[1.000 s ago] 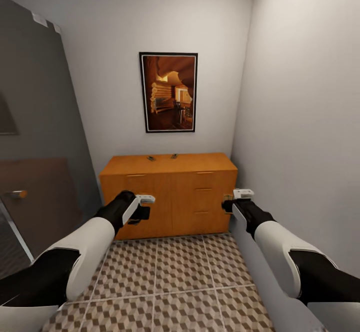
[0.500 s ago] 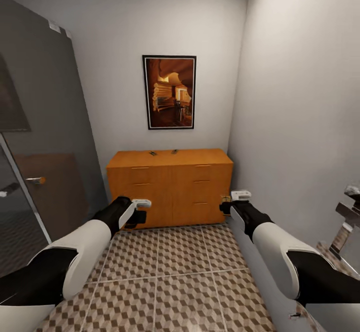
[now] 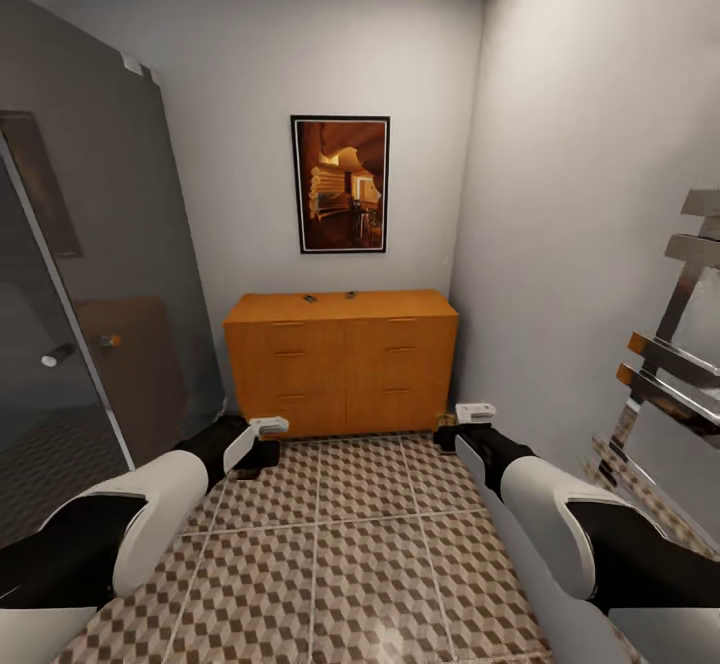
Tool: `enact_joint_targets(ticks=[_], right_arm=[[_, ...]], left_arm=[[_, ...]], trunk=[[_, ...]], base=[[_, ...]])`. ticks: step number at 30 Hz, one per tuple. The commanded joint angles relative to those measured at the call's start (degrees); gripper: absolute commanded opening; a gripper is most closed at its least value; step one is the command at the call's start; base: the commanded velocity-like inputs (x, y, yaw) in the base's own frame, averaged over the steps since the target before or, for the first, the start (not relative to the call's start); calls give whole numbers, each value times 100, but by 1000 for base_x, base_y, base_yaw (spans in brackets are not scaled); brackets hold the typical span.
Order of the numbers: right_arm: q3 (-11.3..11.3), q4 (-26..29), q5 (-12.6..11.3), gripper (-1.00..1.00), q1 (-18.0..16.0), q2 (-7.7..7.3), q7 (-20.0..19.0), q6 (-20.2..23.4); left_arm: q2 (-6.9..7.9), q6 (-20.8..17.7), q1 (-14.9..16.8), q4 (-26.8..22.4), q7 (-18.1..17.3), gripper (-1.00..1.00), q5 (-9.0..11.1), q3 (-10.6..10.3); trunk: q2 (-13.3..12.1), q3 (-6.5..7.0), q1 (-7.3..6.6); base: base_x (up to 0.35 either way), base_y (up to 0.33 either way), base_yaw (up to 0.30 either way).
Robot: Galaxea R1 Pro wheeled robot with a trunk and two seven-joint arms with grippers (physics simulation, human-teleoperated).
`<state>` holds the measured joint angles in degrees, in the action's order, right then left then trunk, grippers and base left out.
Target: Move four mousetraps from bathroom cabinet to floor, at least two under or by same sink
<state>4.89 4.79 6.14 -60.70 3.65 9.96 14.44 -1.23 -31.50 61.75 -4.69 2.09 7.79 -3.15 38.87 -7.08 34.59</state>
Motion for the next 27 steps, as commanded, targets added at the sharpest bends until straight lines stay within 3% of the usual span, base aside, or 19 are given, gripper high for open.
enact_joint_targets(ticks=[1,5,7,14,27], right_arm=[[47,7,39,-100,-3,18,19,33],[47,-20,21,-100,-3,110,168,33],[47,-95,21,-100,-3,115,236,20],[47,-217,27,-100,-3,125,323,1],[47,-232,10,-100,-3,144,600,3]], left_arm=[[2,48,4,62,11,-100,45,-34],[22,694,-42,408,-71,-100,76,-29],[33,798,-105,439,-193,-100,80,-28],[102,1033,-248,459,-292,-100,76,-28],[253,1092,-272,460,-303,-100,73,-28]], trunk=[[9,-10,-2],[9,-10,-2],[9,-10,-2],[9,-10,-2],[9,-10,-2]], base=[[-346,0,0],[-346,0,0],[-347,0,0],[-347,0,0],[-303,0,0]])
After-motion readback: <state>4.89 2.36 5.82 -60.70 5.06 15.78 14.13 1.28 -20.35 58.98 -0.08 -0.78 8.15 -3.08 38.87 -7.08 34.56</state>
